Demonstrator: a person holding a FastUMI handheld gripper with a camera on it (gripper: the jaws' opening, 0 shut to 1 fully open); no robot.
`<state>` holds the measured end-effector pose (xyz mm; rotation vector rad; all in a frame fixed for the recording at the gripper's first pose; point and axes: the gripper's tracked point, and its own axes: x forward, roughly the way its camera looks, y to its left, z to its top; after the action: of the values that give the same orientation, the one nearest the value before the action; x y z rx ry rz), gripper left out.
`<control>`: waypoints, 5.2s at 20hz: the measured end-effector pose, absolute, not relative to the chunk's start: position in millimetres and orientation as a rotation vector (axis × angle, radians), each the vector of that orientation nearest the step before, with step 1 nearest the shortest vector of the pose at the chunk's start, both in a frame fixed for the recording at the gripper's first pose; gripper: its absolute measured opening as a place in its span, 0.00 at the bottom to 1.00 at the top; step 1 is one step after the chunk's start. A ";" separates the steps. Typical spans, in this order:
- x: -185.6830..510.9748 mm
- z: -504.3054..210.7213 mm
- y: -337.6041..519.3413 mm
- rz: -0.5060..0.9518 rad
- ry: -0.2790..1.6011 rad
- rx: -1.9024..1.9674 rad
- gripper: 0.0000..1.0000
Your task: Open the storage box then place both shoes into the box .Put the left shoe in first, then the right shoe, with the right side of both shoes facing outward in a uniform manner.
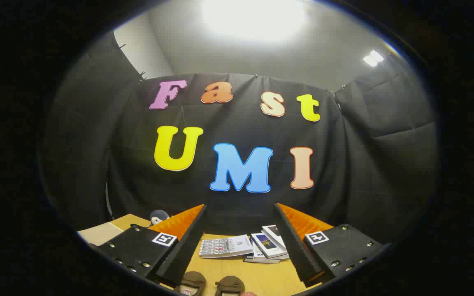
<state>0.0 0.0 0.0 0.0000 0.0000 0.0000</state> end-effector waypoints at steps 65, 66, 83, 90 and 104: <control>-92.1 -260.1 280.3 0.655 0.929 1.232 0.95; -94.2 -257.0 285.6 0.669 0.946 1.274 0.95; -81.1 -230.9 282.3 0.676 0.983 1.359 0.00; -74.9 -172.4 285.0 0.752 0.909 1.258 0.00; -76.9 -57.8 364.5 0.792 0.763 0.939 0.00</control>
<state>-76.9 364.5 -57.8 0.9395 0.7626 0.7919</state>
